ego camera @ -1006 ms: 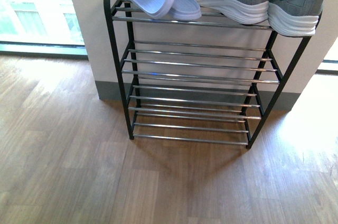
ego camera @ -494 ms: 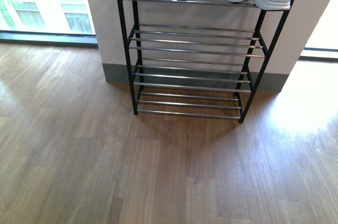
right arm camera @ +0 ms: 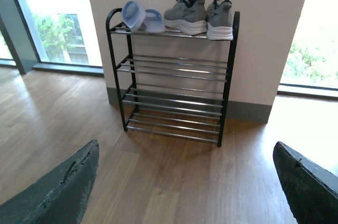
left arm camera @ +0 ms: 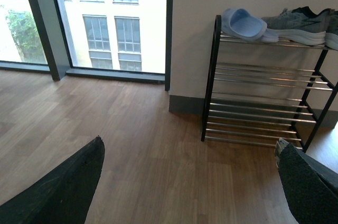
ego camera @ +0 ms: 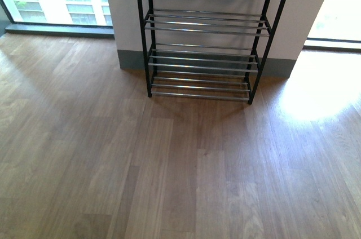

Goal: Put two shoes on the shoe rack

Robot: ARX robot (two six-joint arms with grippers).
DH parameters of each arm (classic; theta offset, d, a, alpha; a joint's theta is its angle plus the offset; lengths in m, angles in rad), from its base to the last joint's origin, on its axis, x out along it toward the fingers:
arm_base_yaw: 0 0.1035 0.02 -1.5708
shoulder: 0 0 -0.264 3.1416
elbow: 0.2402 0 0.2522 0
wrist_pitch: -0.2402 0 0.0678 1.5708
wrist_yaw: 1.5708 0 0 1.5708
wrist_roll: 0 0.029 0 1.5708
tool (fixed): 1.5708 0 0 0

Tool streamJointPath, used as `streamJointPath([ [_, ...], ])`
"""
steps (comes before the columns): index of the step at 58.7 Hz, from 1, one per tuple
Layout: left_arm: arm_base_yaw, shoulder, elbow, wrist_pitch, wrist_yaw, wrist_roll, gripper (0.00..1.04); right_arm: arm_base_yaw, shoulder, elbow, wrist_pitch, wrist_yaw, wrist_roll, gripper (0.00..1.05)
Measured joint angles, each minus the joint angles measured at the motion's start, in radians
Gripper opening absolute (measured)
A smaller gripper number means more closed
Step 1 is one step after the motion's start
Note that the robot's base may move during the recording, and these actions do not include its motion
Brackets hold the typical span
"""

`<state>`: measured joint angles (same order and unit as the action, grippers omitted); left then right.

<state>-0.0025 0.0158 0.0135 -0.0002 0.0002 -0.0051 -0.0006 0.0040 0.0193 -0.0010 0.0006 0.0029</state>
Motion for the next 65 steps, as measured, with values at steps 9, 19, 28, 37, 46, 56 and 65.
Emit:
streamJointPath([
  [9, 0.0, 0.0, 0.0, 0.0, 0.0, 0.0, 0.95, 0.0, 0.0, 0.0, 0.0, 0.0, 0.0, 0.96],
  [19, 0.0, 0.0, 0.0, 0.0, 0.0, 0.0, 0.95, 0.0, 0.0, 0.0, 0.0, 0.0, 0.0, 0.96],
  [28, 0.0, 0.0, 0.0, 0.0, 0.0, 0.0, 0.95, 0.0, 0.0, 0.0, 0.0, 0.0, 0.0, 0.96],
  [37, 0.0, 0.0, 0.0, 0.0, 0.0, 0.0, 0.95, 0.0, -0.001, 0.0, 0.0, 0.0, 0.0, 0.96],
  [46, 0.0, 0.0, 0.0, 0.0, 0.0, 0.0, 0.95, 0.0, -0.001, 0.0, 0.0, 0.0, 0.0, 0.96],
  [56, 0.0, 0.0, 0.0, 0.0, 0.0, 0.0, 0.95, 0.0, -0.001, 0.0, 0.0, 0.0, 0.0, 0.96],
  [65, 0.0, 0.0, 0.0, 0.0, 0.0, 0.0, 0.95, 0.0, -0.001, 0.0, 0.0, 0.0, 0.0, 0.96],
])
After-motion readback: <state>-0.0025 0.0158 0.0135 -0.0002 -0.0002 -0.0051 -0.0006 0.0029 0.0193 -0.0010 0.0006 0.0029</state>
